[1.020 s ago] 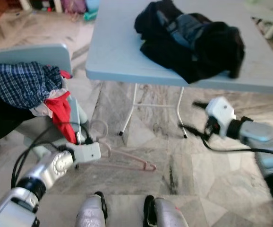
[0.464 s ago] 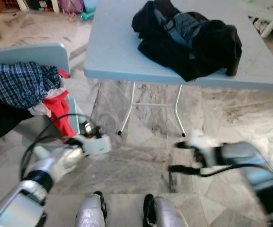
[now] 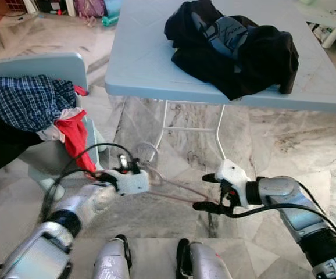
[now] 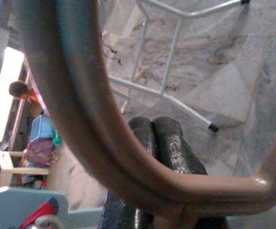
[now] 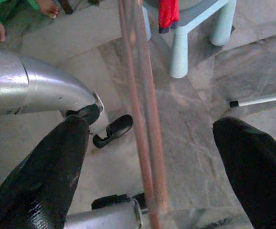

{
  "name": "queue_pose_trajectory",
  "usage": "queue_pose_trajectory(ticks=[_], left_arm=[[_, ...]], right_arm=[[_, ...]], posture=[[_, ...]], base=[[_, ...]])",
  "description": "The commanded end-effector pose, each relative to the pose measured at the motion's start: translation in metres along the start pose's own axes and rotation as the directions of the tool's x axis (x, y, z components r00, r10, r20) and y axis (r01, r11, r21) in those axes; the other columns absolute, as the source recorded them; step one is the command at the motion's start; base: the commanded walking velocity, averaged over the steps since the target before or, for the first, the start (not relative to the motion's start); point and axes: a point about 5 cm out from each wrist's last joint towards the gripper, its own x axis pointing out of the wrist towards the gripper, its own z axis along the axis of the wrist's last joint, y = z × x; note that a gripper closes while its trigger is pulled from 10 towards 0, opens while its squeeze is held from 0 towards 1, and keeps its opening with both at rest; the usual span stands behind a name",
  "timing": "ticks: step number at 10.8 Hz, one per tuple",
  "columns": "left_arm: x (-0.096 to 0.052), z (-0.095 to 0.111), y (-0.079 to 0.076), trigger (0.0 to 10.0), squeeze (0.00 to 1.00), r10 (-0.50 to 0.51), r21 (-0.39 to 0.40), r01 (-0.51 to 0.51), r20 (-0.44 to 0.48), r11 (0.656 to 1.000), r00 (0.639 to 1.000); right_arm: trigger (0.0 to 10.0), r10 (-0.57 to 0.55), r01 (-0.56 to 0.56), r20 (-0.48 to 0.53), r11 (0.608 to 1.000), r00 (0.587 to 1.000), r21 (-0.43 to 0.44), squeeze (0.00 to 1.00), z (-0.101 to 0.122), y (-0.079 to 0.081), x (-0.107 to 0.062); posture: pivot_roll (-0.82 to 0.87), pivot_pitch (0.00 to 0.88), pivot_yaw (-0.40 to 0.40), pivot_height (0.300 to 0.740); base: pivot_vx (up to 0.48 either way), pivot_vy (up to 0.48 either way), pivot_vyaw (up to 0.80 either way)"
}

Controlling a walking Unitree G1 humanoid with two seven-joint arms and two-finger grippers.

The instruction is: Hang hanger

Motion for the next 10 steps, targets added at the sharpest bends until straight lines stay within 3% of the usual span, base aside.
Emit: queue_pose_trajectory(ticks=[1,2,10], left_arm=[[0.003,0.003,0.0,10.0,0.0,-0.008,0.015,0.008,0.006,1.0,1.0],[0.005,0.005,0.002,10.0,0.0,0.002,-0.002,-0.002,0.002,1.0,1.0],[0.017,0.022,-0.001,10.0,0.0,-0.003,-0.005,0.004,0.026,1.0,1.0]], right_arm=[[6.8,0.008,-0.008,-0.002,1.0,1.0,-0.011,0.0,0.004,0.002,0.002],[0.0,0.014,-0.014,0.019,1.0,1.0,-0.002,0.0,0.01,0.002,0.005],[0.0,0.054,-0.063,-0.09,0.993,0.994,-0.098,0.0,0.015,0.008,0.032]], posture=[[-0.01,0.168,-0.083,0.74],[-0.01,0.166,-0.089,0.74],[-0.01,0.162,-0.097,0.74]], base=[[0.0,0.0,0.0],[0.0,0.0,0.0],[0.0,0.0,0.0]])
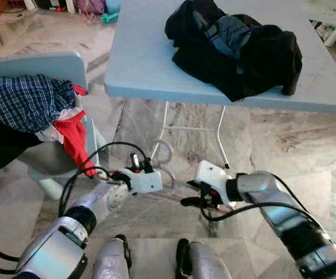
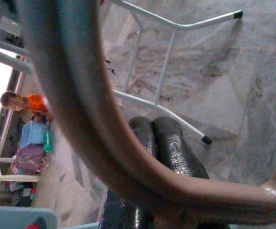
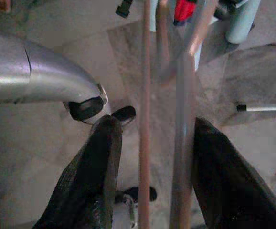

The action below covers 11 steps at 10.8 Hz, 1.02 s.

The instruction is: Hang hanger

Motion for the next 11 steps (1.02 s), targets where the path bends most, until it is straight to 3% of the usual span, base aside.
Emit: queue_pose_trajectory(ticks=[1,4,11], left_arm=[[0.003,0.005,0.002,10.0,0.0,0.01,0.01,-0.011,0.014,1.0,1.0],[0.006,0.009,0.0,10.0,0.0,0.0,0.017,0.0,0.023,1.0,1.0],[0.005,0.006,-0.004,10.0,0.0,-0.019,0.027,0.019,0.006,0.999,1.0]], right_arm=[[0.0,0.005,-0.005,-0.008,1.0,1.0,-0.005,0.0,0.0,0.001,0.002],[0.0,0.019,-0.019,0.001,1.0,1.0,-0.01,0.0,0.007,-0.003,0.006],[0.0,-0.006,0.0,-0.11,0.999,0.994,-0.05,0.0,-0.01,-0.024,-0.023]], posture=[[-0.01,0.16,-0.099,0.74],[-0.01,0.158,-0.105,0.74],[-0.02,0.154,-0.109,0.74]], base=[[0.0,0.0,0.0],[0.0,0.0,0.0],[0.0,0.0,0.0]])
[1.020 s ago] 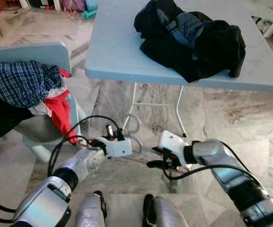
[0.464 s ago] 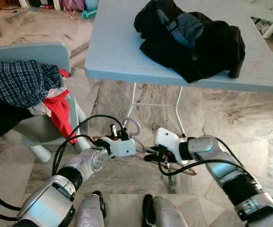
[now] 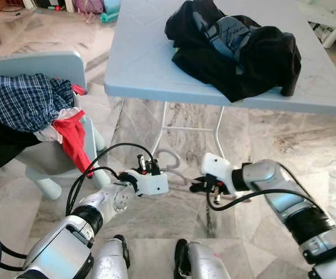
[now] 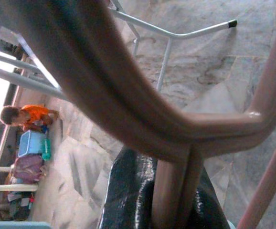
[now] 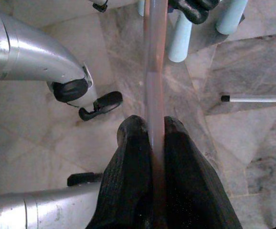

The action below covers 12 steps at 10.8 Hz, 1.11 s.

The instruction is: Hang hanger

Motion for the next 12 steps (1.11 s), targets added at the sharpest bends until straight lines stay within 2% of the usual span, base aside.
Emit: queue_pose_trajectory(ticks=[1,2,4,6,8,9,10,12], left_arm=[[-0.001,-0.003,0.001,10.0,0.0,-0.009,0.003,0.01,-0.014,1.0,1.0],[-0.001,-0.004,-0.002,10.0,1.0,-0.055,-0.1,0.053,-0.017,0.994,0.998],[-0.001,0.002,-0.006,10.0,1.0,-0.102,-0.206,0.106,0.029,0.973,0.994],[-0.003,0.004,-0.012,10.0,1.0,-0.136,-0.273,0.145,0.05,0.951,0.989],[-0.003,0.009,-0.014,10.0,1.0,-0.162,-0.296,0.183,0.095,0.938,0.982],[-0.003,0.014,-0.017,10.0,1.0,-0.207,-0.309,0.24,0.136,0.92,0.969],[-0.005,0.017,-0.021,10.0,1.0,-0.255,-0.319,0.297,0.168,0.9,0.952],[-0.005,0.021,-0.021,10.0,1.0,-0.26,-0.359,0.322,0.211,0.876,0.942]], right_arm=[[0.0,0.012,-0.011,-0.047,1.0,0.999,0.014,0.0,-0.01,0.0,-0.004],[0.0,0.0,0.0,-0.049,1.0,0.999,0.011,0.0,-0.011,-0.001,-0.003],[0.0,-0.015,0.015,-0.012,0.999,1.0,0.029,0.0,-0.008,0.002,0.004],[0.0,-0.032,0.029,0.048,0.997,0.998,0.065,0.0,-0.002,0.006,0.009],[0.0,-0.062,0.06,0.038,0.996,0.997,0.067,0.0,-0.004,0.005,0.01],[0.0,-0.087,0.085,0.03,0.994,0.996,0.067,0.0,-0.004,0.002,0.011],[0.0,-0.129,0.127,0.025,0.99,0.991,0.06,0.0,-0.003,-0.003,0.012],[0.0,-0.233,0.23,0.043,0.972,0.972,0.054,0.0,0.001,-0.011,0.015]], posture=[[-0.02,0.153,-0.108,0.74],[-0.02,0.153,-0.106,0.74],[-0.02,0.152,-0.102,0.74],[-0.02,0.15,-0.097,0.74],[-0.02,0.149,-0.097,0.74],[-0.02,0.148,-0.098,0.74],[-0.02,0.147,-0.099,0.74],[-0.01,0.148,-0.1,0.74]], base=[[0.0,0.0,0.0],[0.0,0.0,0.0],[0.0,0.0,0.0],[0.0,0.0,0.0],[0.0,0.0,0.0],[0.0,0.0,0.0],[0.0,0.0,0.0],[0.0,0.0,0.0]])
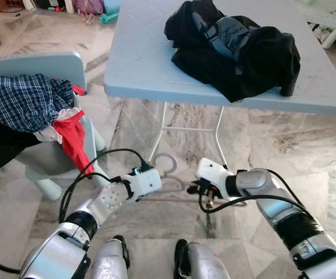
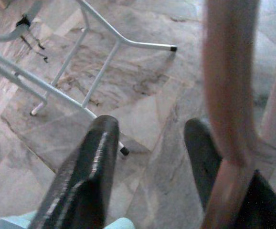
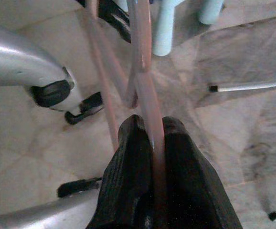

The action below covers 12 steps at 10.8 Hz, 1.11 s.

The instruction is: Hang hanger

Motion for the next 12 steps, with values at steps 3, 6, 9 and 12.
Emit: queue_pose_trajectory(ticks=[3,6,9,12], left_arm=[[0.009,0.015,-0.019,10.0,1.0,-0.095,0.092,0.089,0.055,0.992,0.994],[0.004,0.008,0.016,10.0,1.0,0.251,0.409,-0.232,0.007,0.882,0.968],[0.001,0.002,0.018,10.0,1.0,0.334,0.44,-0.303,0.008,0.845,0.943],[-0.002,0.007,0.014,10.0,1.0,0.323,0.215,-0.333,0.079,0.918,0.943]], right_arm=[[0.0,-0.167,0.175,0.234,0.985,0.958,-0.012,0.0,0.033,-0.016,-0.008],[0.0,-0.195,0.188,0.279,0.981,0.94,0.053,0.0,0.042,-0.021,-0.018],[0.0,-0.183,0.112,0.259,0.957,0.948,0.266,0.0,0.029,-0.006,-0.018],[0.0,-0.324,0.3,0.083,0.929,0.942,0.218,0.0,-0.005,-0.004,-0.015]], posture=[[-0.02,0.151,-0.1,0.74],[-0.02,0.155,-0.101,0.74],[-0.02,0.155,-0.103,0.74],[-0.02,0.157,-0.098,0.74]], base=[[0.0,0.0,0.0],[0.0,0.0,0.0],[0.0,0.0,0.0],[0.0,0.0,0.0]])
